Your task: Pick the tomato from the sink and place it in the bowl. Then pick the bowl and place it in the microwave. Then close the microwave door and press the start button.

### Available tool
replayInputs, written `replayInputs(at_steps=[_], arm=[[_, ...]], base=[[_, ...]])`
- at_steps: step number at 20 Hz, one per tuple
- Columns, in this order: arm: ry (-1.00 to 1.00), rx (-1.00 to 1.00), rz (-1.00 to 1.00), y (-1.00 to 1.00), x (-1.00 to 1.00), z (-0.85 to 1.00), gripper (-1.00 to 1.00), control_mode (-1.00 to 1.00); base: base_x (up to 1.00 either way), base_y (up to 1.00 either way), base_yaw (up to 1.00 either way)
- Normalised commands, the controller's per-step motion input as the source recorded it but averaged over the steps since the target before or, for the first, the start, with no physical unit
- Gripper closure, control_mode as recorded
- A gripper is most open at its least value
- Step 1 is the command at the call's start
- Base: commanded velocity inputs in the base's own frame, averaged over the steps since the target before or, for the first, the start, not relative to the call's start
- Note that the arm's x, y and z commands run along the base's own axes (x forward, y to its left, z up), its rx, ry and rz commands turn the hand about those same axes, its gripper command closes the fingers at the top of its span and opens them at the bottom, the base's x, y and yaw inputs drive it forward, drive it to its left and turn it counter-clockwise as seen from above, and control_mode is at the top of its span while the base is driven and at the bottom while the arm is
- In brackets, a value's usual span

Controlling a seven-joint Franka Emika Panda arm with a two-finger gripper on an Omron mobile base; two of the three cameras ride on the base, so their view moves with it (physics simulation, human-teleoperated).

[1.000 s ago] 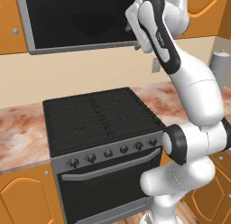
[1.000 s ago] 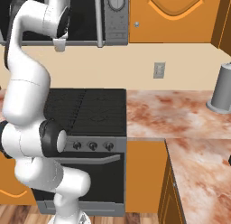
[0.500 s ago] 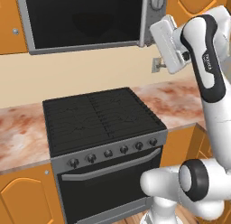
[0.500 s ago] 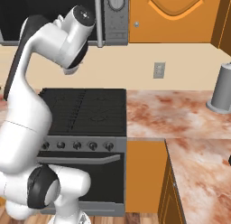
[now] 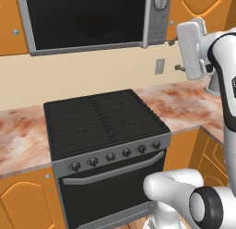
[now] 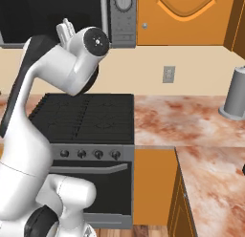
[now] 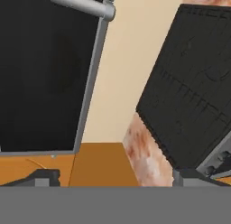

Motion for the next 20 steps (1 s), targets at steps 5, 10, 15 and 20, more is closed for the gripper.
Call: replayInputs(at_steps=[5,10,15,20], arm=[[-0.09,0.07,-0.09,-0.62,-0.19,0.08,-1.00,-1.00],[-0.11,0.15,-0.08,-0.95,-0.40,0.01,-1.00,-1.00],[0.00,0.11,-0.01,-0.31,-0.11,0.00,-1.00,-1.00],[0.00,0.00,-0.01,0.03,0.19,0.00,-1.00,-1.00]], base=[[0.00,0.00,0.00],[0.00,0.00,0.00],[0.00,0.00,0.00],[0.00,0.00,0.00]])
